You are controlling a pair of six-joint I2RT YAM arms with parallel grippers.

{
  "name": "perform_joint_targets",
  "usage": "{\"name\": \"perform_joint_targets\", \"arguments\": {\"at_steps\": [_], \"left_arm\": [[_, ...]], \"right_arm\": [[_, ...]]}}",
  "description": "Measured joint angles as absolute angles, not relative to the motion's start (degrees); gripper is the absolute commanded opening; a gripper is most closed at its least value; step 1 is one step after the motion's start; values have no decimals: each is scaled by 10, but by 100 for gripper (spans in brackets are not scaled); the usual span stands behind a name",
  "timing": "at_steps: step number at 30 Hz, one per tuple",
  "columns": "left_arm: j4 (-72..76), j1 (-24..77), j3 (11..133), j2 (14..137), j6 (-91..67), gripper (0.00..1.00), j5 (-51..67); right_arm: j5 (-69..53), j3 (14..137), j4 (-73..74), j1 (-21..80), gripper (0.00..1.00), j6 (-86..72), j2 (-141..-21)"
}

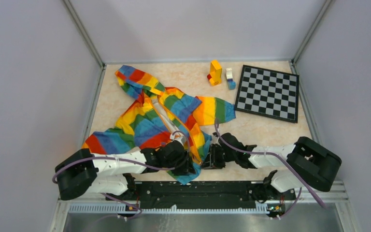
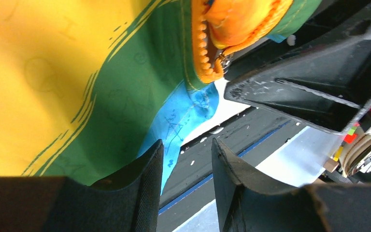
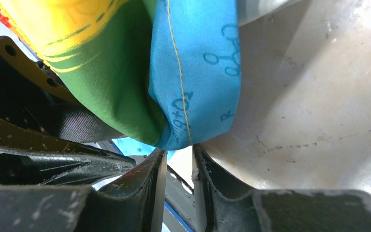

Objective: Zip up the jacket

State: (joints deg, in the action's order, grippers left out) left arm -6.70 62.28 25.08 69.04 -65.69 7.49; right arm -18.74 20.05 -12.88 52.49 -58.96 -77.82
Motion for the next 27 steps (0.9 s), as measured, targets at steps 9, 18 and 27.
{"name": "perform_joint_targets", "arguments": {"at_steps": [9,18,27], "left_arm": [[-55,623,251,692,-660,42,72],[-55,623,251,692,-661,43,67],[-59,616,256,692,-665,47,57]], "right_arm": [[-174,201,-152,529,26,-591,-790],[-155,219,-136,538,21,-592,-798],[-103,257,-61,565,2,-585,-801]]}}
